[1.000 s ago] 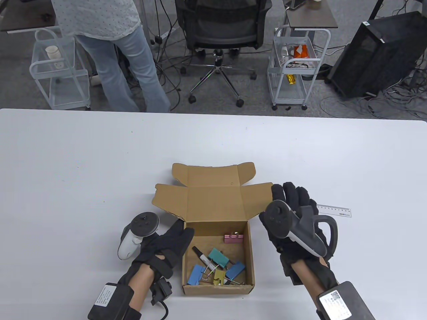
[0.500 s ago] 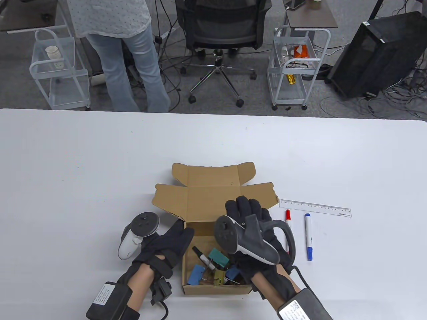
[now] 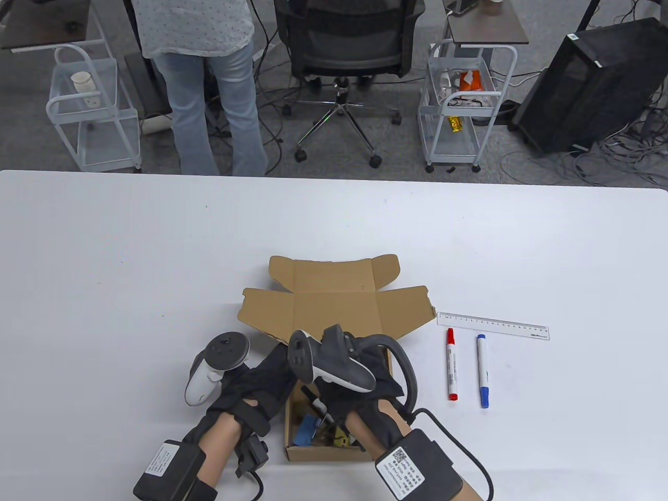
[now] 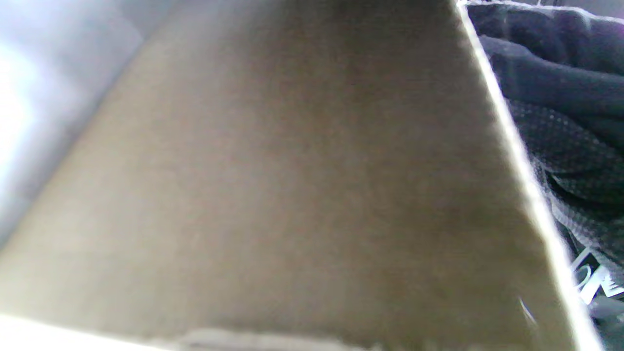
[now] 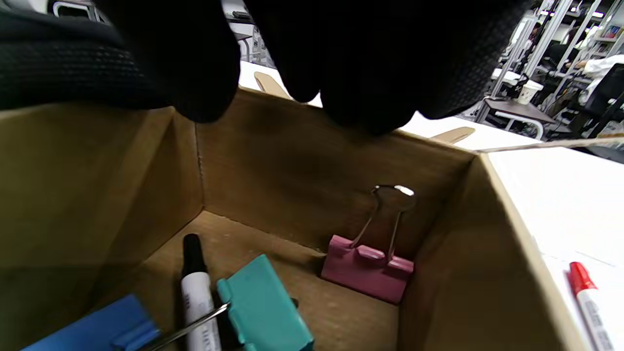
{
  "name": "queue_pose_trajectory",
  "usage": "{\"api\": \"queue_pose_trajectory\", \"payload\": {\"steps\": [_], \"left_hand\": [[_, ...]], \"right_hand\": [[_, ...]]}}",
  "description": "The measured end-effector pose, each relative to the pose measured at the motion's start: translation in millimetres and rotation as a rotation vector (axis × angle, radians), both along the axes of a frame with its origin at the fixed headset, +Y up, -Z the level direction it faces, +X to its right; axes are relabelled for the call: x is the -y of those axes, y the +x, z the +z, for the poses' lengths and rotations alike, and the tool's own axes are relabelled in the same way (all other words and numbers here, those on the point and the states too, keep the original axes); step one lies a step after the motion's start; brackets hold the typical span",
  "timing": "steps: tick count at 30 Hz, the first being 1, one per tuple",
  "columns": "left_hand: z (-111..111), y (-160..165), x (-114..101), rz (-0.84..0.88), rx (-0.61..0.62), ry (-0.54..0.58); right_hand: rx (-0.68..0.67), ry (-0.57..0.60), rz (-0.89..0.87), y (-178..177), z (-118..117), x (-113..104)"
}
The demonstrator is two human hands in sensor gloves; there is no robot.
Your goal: Open four flaps of mailer box and unpack office supplies
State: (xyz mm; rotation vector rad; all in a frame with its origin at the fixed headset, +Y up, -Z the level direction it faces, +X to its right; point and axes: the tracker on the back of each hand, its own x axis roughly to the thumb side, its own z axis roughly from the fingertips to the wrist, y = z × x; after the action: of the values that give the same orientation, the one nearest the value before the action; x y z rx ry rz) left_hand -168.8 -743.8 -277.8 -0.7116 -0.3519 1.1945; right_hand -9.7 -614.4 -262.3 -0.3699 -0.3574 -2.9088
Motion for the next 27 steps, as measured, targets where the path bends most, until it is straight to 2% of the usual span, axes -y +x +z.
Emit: {"api": "queue_pose_trajectory", "payload": {"steps": [2, 6, 14, 22, 27], "left_hand": [[0, 0, 0, 0.000, -0.001, 0.000], [0, 0, 0, -0.001, -0.001, 0.000], [0, 0, 0, -0.003, -0.006, 0.002], [0, 0, 0, -0.004, -0.006, 0.001], [1, 0, 0, -0.008, -0.008, 0.004]], "right_hand": [[-0.008, -0.014, -0.031, -2, 2, 2], [-0.020, -0.155, -0.052, -5, 1, 22], [-0.006, -0.312, -0.093, -16, -13, 55], [-0.017, -0.339, 0.009, -30, -20, 68], [-0.021, -0.429, 0.125, -39, -24, 83]]}}
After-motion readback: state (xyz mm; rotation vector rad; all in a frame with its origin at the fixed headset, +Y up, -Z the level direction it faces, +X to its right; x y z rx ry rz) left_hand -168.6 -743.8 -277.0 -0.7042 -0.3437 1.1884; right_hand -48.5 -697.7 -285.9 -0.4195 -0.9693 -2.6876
